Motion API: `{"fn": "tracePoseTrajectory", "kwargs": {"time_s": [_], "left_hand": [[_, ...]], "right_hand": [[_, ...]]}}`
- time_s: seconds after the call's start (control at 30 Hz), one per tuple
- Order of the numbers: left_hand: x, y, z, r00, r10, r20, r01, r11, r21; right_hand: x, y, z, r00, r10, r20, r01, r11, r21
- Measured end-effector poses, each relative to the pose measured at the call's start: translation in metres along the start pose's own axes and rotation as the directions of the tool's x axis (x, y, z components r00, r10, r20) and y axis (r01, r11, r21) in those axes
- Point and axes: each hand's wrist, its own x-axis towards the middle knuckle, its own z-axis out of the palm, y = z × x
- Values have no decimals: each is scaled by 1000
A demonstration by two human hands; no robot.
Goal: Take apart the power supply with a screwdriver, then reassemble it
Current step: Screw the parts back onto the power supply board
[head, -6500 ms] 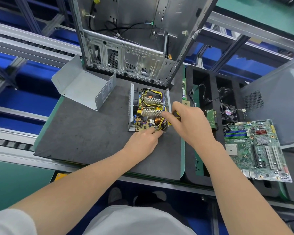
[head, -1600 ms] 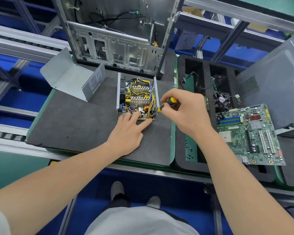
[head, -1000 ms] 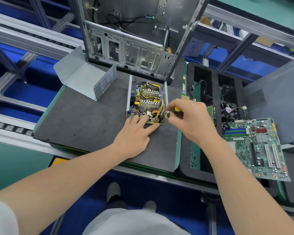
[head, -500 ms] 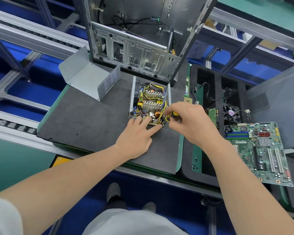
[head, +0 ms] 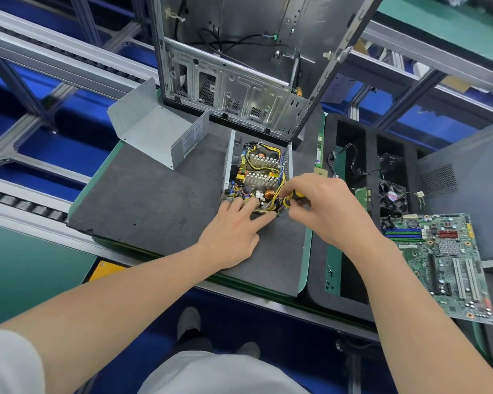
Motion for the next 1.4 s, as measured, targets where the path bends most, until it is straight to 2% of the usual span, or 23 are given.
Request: {"fn": "tracePoseTrajectory", "kwargs": {"time_s": [0.33, 0.87, 1.0, 1.17, 1.3, 1.4], "left_hand": [[1, 0, 0, 1000, 0, -16, 0, 1000, -1], [1, 0, 2, 1000, -2, -23, 2, 1000, -7], [1, 0, 3, 999, -5, -33, 5, 1000, -7], [0, 0, 4, 999, -1, -49, 1, 1000, -11], [0, 0, 4, 999, -1, -45, 0, 1000, -11], [0, 0, 4, 999, -7, -41, 7, 1000, -6]], "right_hand": [[-2, 4, 1, 999, 16, -50, -13, 998, 54], [-3, 4, 2, 999, 26, -29, -25, 998, 63], [0, 5, 3, 999, 39, -12, -39, 999, 0], [12, 5, 4, 996, 57, -66, -63, 993, -104], [23, -3, 10, 975, 218, -39, -221, 951, -216], [28, -9, 14, 967, 239, -82, -253, 932, -259]]}}
